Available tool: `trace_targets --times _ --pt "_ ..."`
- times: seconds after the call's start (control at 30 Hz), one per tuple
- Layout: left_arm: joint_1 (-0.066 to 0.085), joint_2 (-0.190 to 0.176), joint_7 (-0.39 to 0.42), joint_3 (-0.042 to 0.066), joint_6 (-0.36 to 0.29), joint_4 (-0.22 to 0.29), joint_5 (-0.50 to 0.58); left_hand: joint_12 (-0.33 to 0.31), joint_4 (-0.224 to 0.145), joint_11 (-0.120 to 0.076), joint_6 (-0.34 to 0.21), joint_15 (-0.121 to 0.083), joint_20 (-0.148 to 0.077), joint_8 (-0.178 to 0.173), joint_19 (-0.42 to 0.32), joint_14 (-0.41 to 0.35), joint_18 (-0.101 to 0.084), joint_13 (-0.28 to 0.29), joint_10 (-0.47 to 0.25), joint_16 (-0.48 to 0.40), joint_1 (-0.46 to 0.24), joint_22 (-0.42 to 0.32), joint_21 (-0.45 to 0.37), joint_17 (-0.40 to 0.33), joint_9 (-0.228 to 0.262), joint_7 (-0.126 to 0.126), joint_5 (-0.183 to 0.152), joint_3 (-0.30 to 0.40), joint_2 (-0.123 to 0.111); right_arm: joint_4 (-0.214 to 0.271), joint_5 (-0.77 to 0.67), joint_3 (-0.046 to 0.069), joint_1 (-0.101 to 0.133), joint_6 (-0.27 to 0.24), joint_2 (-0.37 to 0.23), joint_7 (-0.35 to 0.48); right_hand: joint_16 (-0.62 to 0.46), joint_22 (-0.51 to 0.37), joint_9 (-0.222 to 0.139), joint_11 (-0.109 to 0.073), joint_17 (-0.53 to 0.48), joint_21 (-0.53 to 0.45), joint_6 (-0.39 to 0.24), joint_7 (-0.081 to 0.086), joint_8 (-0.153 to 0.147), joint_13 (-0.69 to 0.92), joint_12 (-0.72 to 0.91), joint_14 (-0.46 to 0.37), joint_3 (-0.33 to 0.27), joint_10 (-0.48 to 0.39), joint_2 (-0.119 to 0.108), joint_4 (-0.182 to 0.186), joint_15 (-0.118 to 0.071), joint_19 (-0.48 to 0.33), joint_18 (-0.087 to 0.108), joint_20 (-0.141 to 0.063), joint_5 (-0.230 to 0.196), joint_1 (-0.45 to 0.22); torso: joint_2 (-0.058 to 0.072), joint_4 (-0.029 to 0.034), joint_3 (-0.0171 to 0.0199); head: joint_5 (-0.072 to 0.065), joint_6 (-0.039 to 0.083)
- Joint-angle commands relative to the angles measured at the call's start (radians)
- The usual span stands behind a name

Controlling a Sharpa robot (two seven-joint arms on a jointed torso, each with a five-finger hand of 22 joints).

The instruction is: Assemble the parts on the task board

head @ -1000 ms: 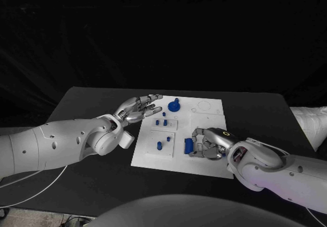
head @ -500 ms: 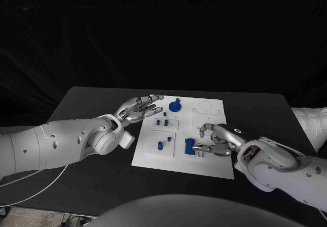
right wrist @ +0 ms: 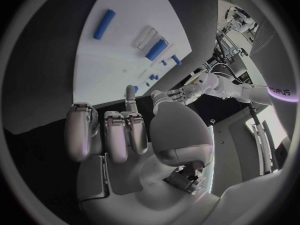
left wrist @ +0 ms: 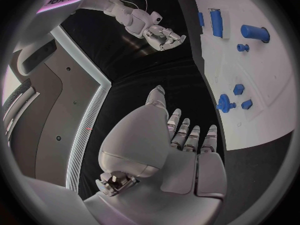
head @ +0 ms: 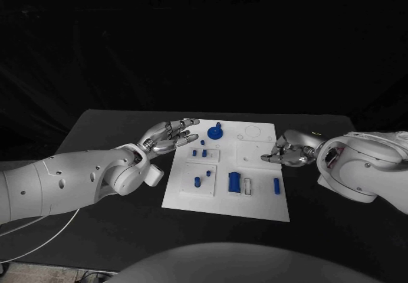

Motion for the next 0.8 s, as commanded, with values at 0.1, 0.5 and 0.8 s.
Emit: trace_targets --times 0.1,0.5,0.8 --pt "0.0 0.007 0.012 0.001 0.005 0.002 -0.004 0.009 -0.001 0.009 0.009 -0.001 0.004 0.007 0.006 0.01 0.017 0.002 0.006 0.008 0.011 0.002 0.006 0.002 0.002 0.002 0.007 -0.008 0.002 -0.046 0.043 -0.002 0.012 0.313 0.028 -0.208 0.003 0.19 -0.038 -0.017 0.263 -0.008 0.046 -0.01 -0.04 0.263 0.004 0.104 0.025 0.106 -0.008 -0.031 -0.019 0.005 -0.014 -0.013 -0.068 0.051 0.002 -0.0001 -0.0001 -0.005 0.0" --pt "0.0 0.017 0.006 0.001 0.023 -0.013 -0.007 0.017 -0.002 0.016 0.008 0.003 0.004 0.006 0.013 0.015 0.018 0.003 0.01 0.012 0.024 0.012 0.01 0.003 0.001 0.001 0.014 -0.008 0.004 -0.095 -0.046 -0.004 0.014 0.284 0.072 -0.242 0.003 0.184 -0.073 -0.028 0.263 -0.029 0.118 -0.023 -0.071 0.263 0.004 0.104 0.042 0.106 -0.012 -0.044 -0.029 -0.001 -0.011 -0.023 -0.15 0.054 0.002 0.0007 -0.0007 -0.02 0.0" --pt "0.0 0.018 0.009 0.001 0.028 -0.012 -0.012 0.021 -0.001 0.018 0.007 0.004 0.004 0.006 0.016 0.017 0.018 0.003 0.013 0.015 0.028 0.016 0.012 0.004 0.001 0.0 0.017 -0.008 0.006 -0.108 -0.034 -0.006 0.004 0.253 0.101 -0.243 0.003 0.188 -0.074 -0.039 0.263 -0.023 0.162 -0.034 -0.07 0.263 0.004 0.104 0.04 0.106 -0.003 -0.025 -0.037 0.008 -0.013 -0.03 -0.164 0.018 0.001 -0.0004 0.0001 -0.021 0.0"
